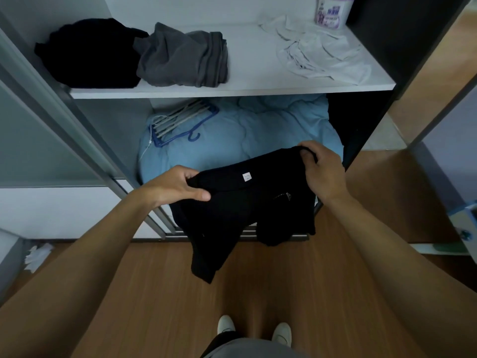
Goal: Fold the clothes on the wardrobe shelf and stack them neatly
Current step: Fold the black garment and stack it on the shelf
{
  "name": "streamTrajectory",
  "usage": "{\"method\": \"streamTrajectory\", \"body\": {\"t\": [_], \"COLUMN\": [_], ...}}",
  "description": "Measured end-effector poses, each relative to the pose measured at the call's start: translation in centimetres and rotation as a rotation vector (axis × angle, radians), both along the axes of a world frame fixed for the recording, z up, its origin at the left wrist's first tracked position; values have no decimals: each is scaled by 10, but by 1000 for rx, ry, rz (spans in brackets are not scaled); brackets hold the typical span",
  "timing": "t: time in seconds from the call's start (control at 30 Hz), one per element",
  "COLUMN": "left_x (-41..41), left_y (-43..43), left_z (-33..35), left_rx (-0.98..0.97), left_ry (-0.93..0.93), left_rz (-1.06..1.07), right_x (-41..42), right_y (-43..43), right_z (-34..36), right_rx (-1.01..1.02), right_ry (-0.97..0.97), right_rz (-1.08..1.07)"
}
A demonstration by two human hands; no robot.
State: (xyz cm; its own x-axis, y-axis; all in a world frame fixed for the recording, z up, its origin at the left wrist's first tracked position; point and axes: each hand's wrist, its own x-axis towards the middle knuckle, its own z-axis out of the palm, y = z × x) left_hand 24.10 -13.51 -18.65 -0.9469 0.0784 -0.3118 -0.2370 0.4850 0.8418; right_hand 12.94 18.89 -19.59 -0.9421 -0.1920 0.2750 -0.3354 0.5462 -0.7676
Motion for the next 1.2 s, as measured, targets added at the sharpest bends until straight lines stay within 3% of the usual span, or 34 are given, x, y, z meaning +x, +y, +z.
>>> {"method": "streamTrajectory", "body": {"t": [0.17, 0.3, 0.37, 0.47, 0.53, 0.67, 0.87, 1.2], "left_x": [5, 0, -3, -7, -11, -22, -36, -50], "left_y": [-6, 10, 30, 64, 83, 107, 117, 118], "left_z": [-10, -20, -21, -20, -18, -11, 7, 30], "left_rx": [-70, -112, -64, 170, 321, 439, 476, 280], "left_ry": [-76, -61, -74, -116, -153, -169, -101, 180], "left_rz": [67, 320, 400, 476, 475, 404, 388, 395], "right_x": [2, 1, 5, 19, 31, 41, 41, 35], "right_y": [11, 11, 8, -4, -15, -38, -56, -64], "right_z": [-6, -9, -11, -17, -18, -11, 7, 41], "right_rx": [189, 276, 235, 91, 1, -124, -184, -260], "right_ry": [216, 157, 19, -182, -244, -304, -336, -329], "right_rz": [0, -101, -152, -113, -49, 84, 198, 210]}}
